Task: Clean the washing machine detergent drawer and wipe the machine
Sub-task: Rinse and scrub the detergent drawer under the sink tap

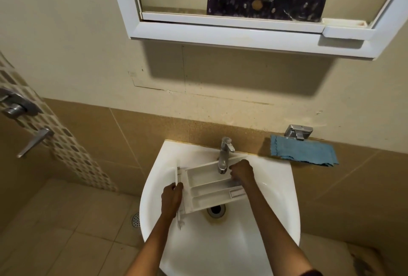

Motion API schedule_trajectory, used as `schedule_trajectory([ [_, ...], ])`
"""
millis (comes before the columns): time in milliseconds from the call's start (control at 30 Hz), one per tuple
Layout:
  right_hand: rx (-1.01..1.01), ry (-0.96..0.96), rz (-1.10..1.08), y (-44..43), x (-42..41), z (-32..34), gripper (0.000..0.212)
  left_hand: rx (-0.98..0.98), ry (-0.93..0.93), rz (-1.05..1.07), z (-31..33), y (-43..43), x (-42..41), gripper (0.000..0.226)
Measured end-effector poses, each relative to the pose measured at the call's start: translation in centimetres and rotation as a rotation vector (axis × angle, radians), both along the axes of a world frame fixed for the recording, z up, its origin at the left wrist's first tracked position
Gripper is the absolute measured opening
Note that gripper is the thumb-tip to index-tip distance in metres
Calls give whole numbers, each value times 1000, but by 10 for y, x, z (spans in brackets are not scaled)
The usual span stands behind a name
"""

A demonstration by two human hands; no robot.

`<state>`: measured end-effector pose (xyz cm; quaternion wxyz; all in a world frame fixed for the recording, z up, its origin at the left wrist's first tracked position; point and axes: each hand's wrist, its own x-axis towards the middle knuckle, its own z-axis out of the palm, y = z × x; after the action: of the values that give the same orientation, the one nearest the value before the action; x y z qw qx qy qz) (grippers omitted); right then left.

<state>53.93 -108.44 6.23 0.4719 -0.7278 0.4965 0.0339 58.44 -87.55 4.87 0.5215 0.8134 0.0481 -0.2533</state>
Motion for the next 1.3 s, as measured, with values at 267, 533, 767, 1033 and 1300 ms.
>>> schedule_trajectory([
  [267,599,-239,-217,-3,-6,11,26,33,-42,-34,0,8,1,36],
  [533,927,-306,-446,9,-11,-19,34,64,-32,-103,3,12,5,20],
  [767,1026,-481,-581,13,-6,-13,30,8,72,-72,-9,11,9,30],
  [1033,767,-214,0,51,-7,4,29,-36,52,-114,-6,3,3,28],
  [1300,744,-464,-494,23,-15,-6,19,-71,-24,-71,-3,3,4,28],
])
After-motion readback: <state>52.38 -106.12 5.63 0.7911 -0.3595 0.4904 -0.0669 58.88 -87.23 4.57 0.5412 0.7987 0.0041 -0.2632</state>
